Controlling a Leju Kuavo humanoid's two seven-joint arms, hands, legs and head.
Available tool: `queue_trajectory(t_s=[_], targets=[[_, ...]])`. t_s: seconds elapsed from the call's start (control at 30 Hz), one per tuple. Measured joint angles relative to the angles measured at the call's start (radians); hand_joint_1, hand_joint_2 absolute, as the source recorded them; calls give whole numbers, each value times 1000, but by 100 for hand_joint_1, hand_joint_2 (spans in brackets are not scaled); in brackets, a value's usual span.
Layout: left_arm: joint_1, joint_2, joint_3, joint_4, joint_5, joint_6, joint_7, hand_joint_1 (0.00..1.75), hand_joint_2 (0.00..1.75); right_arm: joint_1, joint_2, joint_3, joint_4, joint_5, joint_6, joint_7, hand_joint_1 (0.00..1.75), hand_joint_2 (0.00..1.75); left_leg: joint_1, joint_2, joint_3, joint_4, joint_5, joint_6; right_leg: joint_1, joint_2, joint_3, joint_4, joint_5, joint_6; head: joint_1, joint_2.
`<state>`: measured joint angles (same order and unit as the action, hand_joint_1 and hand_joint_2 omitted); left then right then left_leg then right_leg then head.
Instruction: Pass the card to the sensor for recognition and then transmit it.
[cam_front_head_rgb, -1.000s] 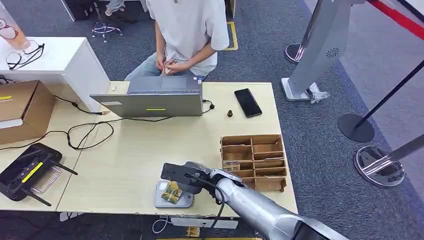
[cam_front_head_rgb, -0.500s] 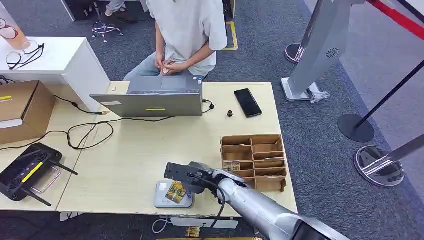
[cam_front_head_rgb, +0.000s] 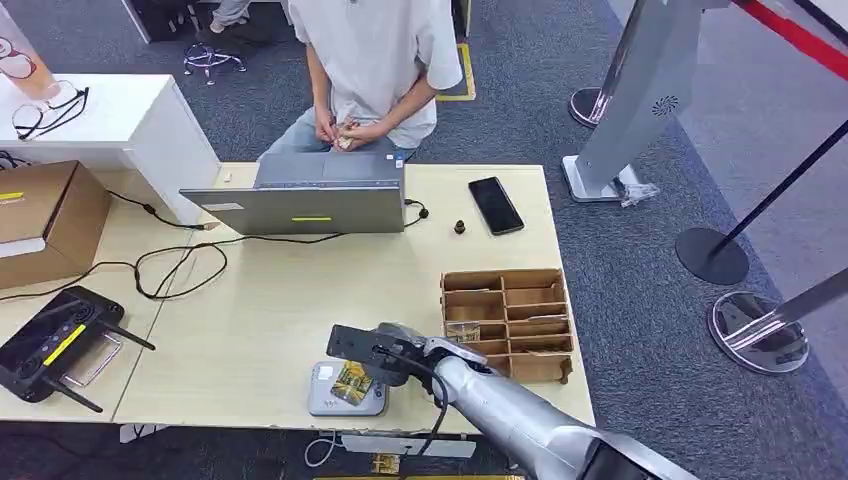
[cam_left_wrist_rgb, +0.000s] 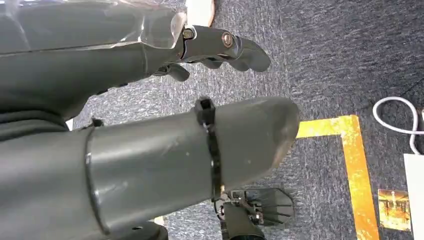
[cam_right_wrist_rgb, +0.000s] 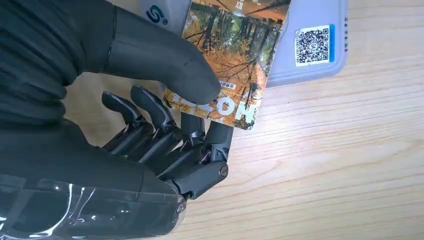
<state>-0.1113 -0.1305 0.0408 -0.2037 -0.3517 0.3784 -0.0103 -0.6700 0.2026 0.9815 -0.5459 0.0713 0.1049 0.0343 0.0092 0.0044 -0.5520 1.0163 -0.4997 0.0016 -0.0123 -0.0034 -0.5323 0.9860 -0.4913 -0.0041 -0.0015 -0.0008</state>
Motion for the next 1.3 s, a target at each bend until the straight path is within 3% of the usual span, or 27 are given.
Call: queue_trajectory(t_s=[1.3], targets=[[0, 5, -9, 0, -3, 0, -3, 0, 0, -3, 4, -1, 5, -4, 18, -21, 175, 175, 0, 0, 0, 0, 0, 0, 0, 0, 0, 0, 0, 0, 0, 0]])
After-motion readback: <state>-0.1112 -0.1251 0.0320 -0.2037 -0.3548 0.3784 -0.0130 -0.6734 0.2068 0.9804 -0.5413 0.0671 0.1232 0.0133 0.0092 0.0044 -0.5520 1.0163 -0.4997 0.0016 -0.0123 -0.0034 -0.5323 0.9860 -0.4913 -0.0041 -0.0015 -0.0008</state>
